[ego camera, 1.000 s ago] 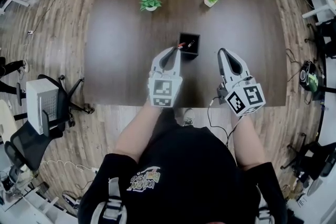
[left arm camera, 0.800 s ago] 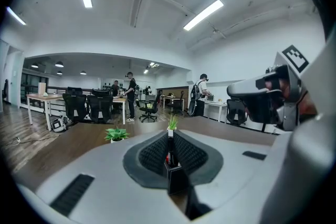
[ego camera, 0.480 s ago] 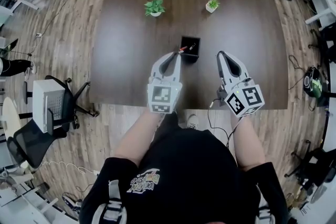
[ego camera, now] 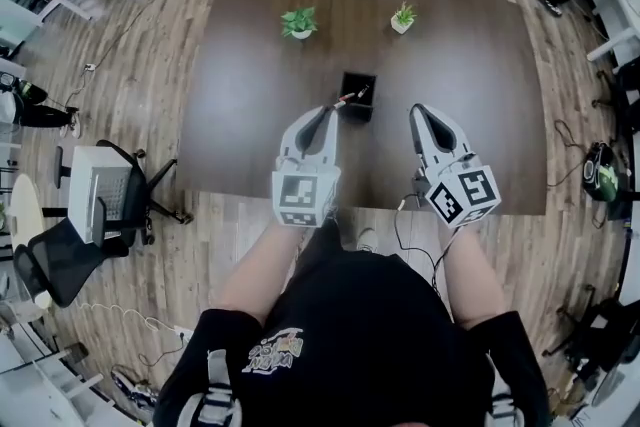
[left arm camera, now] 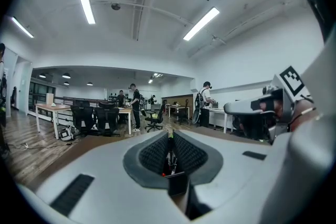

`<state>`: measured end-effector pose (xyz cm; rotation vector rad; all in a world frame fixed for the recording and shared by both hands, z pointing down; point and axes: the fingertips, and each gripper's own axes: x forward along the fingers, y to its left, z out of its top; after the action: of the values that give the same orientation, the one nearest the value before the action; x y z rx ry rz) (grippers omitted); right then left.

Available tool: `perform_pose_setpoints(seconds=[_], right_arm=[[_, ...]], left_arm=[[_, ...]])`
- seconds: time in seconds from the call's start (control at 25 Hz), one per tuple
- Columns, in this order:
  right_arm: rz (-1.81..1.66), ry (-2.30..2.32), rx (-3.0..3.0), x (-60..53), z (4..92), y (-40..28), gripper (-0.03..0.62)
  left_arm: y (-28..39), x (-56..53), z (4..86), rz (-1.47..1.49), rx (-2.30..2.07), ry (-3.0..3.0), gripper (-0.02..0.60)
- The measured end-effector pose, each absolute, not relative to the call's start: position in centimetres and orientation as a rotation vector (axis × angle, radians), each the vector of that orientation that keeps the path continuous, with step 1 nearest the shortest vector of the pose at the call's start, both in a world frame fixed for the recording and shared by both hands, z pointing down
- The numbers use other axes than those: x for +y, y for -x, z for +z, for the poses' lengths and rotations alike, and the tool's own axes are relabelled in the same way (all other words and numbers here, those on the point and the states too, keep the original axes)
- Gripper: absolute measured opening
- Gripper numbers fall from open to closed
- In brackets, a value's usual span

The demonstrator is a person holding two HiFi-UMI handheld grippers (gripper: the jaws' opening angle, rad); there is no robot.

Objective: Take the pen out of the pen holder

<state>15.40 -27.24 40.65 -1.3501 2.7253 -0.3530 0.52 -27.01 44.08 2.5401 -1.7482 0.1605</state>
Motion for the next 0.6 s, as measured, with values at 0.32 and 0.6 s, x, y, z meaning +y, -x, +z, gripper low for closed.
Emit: perform_pose_setpoints(seconds=[0.32,0.6], right_arm=[[-0.325,1.232,2.789,-23.7,40.3,-15.7,0.005],[-0.367,1.092,2.846,-21.0,41.3,-11.1,0.005]], left_arm=[[-0.2,-21.5,41.1,0.13,-1.865,-2.501,0.028],[3.7,-16.5,40.7,0.145,-1.979,-2.415,0.027]])
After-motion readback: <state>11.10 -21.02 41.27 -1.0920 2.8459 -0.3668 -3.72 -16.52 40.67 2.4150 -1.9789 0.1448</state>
